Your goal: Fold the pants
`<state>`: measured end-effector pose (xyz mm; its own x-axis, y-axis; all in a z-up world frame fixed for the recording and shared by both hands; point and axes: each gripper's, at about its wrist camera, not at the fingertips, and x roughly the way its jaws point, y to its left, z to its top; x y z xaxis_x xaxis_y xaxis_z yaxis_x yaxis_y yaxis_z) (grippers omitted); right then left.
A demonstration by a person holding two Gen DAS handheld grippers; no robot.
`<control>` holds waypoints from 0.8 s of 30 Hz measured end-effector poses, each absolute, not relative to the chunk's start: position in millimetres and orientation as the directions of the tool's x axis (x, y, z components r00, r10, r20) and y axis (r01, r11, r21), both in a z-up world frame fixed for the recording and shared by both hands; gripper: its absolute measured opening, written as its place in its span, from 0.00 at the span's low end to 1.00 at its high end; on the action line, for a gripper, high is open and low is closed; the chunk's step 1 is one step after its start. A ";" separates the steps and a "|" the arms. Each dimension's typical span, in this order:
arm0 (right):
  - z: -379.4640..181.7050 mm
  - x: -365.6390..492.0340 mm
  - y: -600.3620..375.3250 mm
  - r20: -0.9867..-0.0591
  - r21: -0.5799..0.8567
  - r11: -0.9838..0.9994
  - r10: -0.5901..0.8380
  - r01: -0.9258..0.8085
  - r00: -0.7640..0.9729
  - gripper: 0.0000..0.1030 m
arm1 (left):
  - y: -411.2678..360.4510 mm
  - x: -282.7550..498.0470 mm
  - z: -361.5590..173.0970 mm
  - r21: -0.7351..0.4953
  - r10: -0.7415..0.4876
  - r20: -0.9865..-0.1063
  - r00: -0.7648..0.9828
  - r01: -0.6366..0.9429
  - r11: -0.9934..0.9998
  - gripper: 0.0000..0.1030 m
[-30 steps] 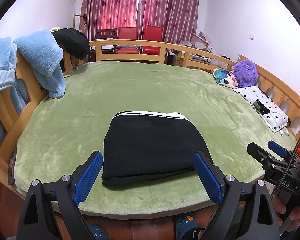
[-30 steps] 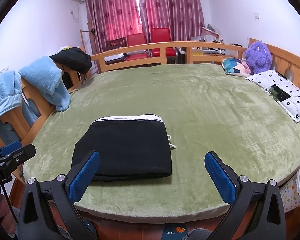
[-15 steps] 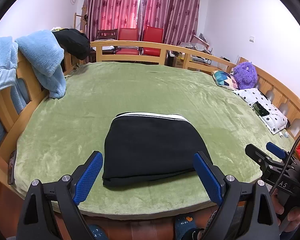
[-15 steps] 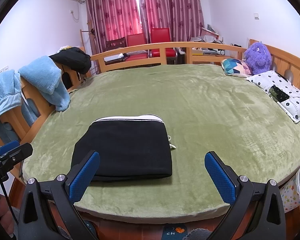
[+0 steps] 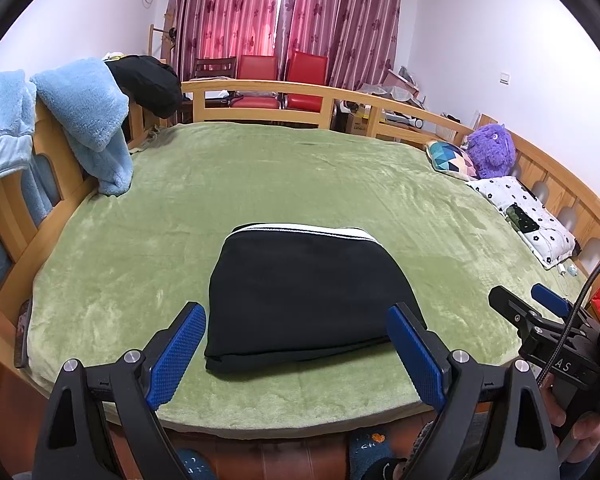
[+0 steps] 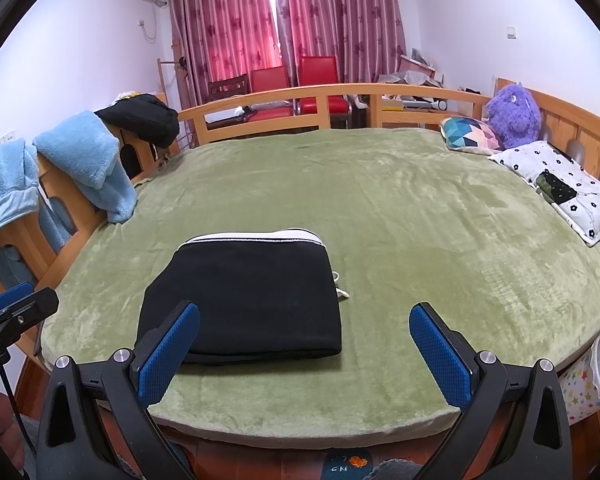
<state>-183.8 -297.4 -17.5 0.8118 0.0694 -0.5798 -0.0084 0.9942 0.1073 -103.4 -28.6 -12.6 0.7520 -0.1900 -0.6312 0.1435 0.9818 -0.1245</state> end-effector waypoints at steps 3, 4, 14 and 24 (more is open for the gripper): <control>-17.9 -184.0 -296.8 -0.579 0.104 0.995 0.066 -0.007 0.813 1.00 | -28.2 -103.4 -12.8 -0.124 -0.190 -0.630 0.753 0.144 0.982 0.89; -17.9 -183.9 -297.2 -0.579 0.105 0.994 0.067 -0.007 0.812 1.00 | -28.5 -103.2 -13.4 -0.123 -0.188 -0.631 0.752 0.142 0.982 0.89; -17.3 -184.3 -299.3 -0.575 0.098 0.995 0.067 -0.012 0.815 1.00 | -33.0 -107.5 -11.6 -0.126 -0.186 -0.631 0.753 0.137 0.982 0.89; -17.1 -184.7 -302.7 -0.574 0.100 0.995 0.067 -0.011 0.816 1.00 | -32.5 -107.4 -11.9 -0.127 -0.186 -0.631 0.753 0.136 0.983 0.89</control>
<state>-184.7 -302.7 -17.1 0.8162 0.0668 -0.5739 -0.0113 0.9949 0.0998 -107.4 -32.5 -11.9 0.7530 -0.1856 -0.6313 0.1359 0.9826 -0.1268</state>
